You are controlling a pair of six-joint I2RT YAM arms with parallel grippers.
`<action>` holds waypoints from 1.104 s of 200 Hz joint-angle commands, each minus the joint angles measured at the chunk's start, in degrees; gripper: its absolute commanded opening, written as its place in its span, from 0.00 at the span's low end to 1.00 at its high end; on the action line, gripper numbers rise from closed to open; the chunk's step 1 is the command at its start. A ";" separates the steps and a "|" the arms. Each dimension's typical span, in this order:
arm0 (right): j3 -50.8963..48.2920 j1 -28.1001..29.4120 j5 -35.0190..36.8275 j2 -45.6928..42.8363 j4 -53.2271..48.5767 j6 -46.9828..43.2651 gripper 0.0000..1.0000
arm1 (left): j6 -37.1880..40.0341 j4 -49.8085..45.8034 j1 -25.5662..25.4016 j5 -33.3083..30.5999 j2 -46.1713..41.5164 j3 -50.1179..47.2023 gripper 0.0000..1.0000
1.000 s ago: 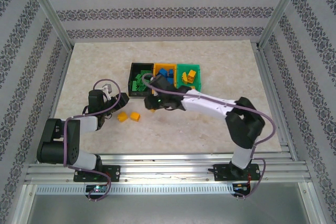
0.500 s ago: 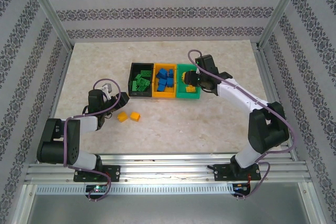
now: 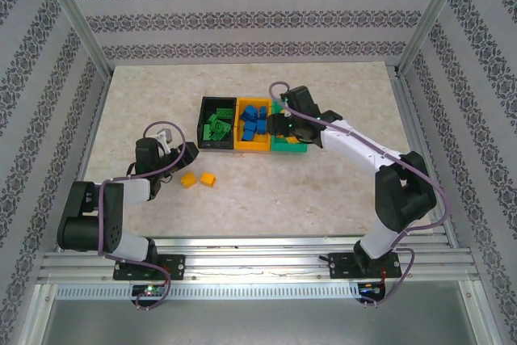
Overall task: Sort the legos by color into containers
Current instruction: Place the lego in the container, then pick up the lego from the center of the table.
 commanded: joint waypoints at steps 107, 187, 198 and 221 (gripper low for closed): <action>13.01 23.17 -5.57 17.88 -3.64 -14.92 0.60 | -1.11 2.34 2.13 0.62 -0.13 -0.29 0.64; 19.69 26.39 -3.28 25.88 -3.53 -20.08 0.60 | -2.90 3.74 5.13 0.80 -0.85 -1.90 0.64; 20.03 26.47 -3.21 26.48 -3.80 -20.12 0.60 | -2.93 3.74 5.16 0.90 -1.00 -1.88 0.64; 20.59 26.55 -3.35 27.31 -3.85 -19.86 0.60 | -2.95 3.88 5.18 1.03 -1.07 -1.96 0.64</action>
